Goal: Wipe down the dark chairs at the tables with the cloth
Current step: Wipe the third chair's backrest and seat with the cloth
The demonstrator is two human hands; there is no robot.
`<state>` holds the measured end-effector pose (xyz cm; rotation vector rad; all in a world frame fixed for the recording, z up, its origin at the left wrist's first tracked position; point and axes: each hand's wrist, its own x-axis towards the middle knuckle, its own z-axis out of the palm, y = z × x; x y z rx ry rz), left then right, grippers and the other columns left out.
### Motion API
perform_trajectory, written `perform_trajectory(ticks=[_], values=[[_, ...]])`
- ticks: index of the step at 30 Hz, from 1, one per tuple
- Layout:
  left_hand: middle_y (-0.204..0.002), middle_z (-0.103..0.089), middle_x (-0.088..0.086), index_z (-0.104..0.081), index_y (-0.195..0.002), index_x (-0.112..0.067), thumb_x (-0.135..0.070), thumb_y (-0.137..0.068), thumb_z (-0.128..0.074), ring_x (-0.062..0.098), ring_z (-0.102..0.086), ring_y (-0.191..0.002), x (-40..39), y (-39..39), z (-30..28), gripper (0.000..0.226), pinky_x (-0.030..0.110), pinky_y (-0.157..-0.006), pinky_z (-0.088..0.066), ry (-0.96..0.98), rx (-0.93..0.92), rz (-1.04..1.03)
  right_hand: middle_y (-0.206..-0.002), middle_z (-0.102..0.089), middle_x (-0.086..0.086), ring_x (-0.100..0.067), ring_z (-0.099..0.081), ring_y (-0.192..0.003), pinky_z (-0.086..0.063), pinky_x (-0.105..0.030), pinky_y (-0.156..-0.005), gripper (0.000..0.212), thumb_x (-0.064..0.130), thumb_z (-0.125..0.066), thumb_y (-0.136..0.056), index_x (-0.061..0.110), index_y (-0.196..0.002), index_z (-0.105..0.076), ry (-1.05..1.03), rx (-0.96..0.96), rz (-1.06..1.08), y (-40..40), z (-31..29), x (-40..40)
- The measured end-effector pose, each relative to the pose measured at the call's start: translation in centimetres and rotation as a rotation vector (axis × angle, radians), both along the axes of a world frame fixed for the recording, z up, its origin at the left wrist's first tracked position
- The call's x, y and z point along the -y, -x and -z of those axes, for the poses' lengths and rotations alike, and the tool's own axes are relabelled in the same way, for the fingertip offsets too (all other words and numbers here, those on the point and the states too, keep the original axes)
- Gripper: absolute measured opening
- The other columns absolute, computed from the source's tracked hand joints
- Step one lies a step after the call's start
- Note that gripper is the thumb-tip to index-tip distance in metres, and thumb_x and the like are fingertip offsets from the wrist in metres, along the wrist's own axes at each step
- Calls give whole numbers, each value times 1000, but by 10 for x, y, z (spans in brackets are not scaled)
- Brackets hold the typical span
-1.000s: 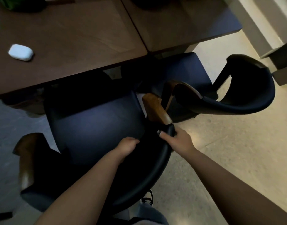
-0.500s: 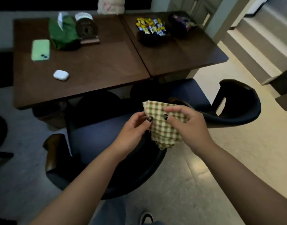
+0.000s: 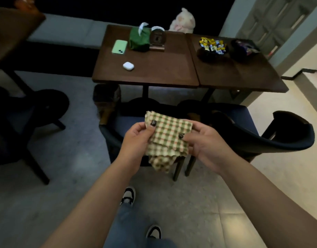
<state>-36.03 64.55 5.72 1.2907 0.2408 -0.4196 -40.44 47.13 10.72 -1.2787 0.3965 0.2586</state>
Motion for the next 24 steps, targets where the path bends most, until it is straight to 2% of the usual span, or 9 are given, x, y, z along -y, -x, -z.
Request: perform_trajectory(ticks=[3,7,9,11,14,17,19,21,24], values=[[-110,-69,-6,-55,-115,-28,-21,-91,-66,1,-69,-89,-28,24,-2,28,19,-67,-55,-92,77,-56,-108,-71,-8,-24,-69,-97,-56,-29,-64,33,-10,-55,-87,13,-110,-63,-9,14,13,14,-1,-24],[-134,-48,-19,-46,-125,-45,-28,-85,-72,-7,-45,-124,-65,60,-9,51,18,-96,-41,-386,503,61,-99,-73,-11,-25,-71,-91,-59,-31,-65,28,-8,-60,-84,7,-109,-63,-38,14,56,26,-8,-60],[-137,-49,-17,-52,-130,-36,-33,-82,-70,1,-45,-129,-81,75,-14,52,23,-100,-43,-365,667,156,-97,-73,-14,-26,-72,-88,-60,-32,-69,30,-6,-62,-84,4,-112,-61,0,0,62,32,-11,-81],[-139,-52,-11,-53,-136,-25,-29,-82,-70,11,-50,-129,-97,85,-13,57,31,-101,-47,-281,716,263,-99,-72,-17,-27,-71,-87,-59,-33,-73,33,-5,-63,-84,2,-116,-58,35,-14,95,37,-13,-104],[-133,-59,-5,-50,-140,-18,-15,-83,-70,10,-57,-121,-122,97,-9,61,28,-97,-50,-234,617,284,-93,-72,-14,-22,-72,-79,-60,-30,-68,25,1,-59,-90,4,-114,-54,28,-17,169,48,-12,-143],[-99,-73,-10,-65,-117,-13,-5,-93,-60,6,-67,-94,-155,103,-5,26,15,-75,-53,-252,405,22,-95,-74,-11,-21,-72,-85,-59,-31,-74,19,0,-43,-96,6,-111,-51,-48,30,108,67,-9,-185],[-92,-76,-7,-69,-105,-15,-11,-97,-54,8,-71,-87,-179,106,-8,18,19,-71,-56,-102,155,-85,-103,-73,-7,-16,-69,-98,-55,-32,-86,24,-7,-43,-92,8,-107,-53,99,117,29,84,-2,-214],[-103,-74,7,-68,-111,-10,-16,-99,-50,18,-71,-93,-204,111,-11,23,31,-77,-58,93,-39,-103,-113,-69,-3,-8,-63,-108,-51,-31,-95,28,-11,-53,-86,11,-103,-56,306,246,-49,103,6,-242],[-110,-71,18,-64,-119,-1,-22,-100,-47,28,-69,-102,-235,124,-20,33,42,-87,-55,301,-231,-78,-134,-53,6,-1,-47,-125,-40,-27,-107,39,13,-74,-77,21,-112,-57,648,411,-208,129,20,-277]])
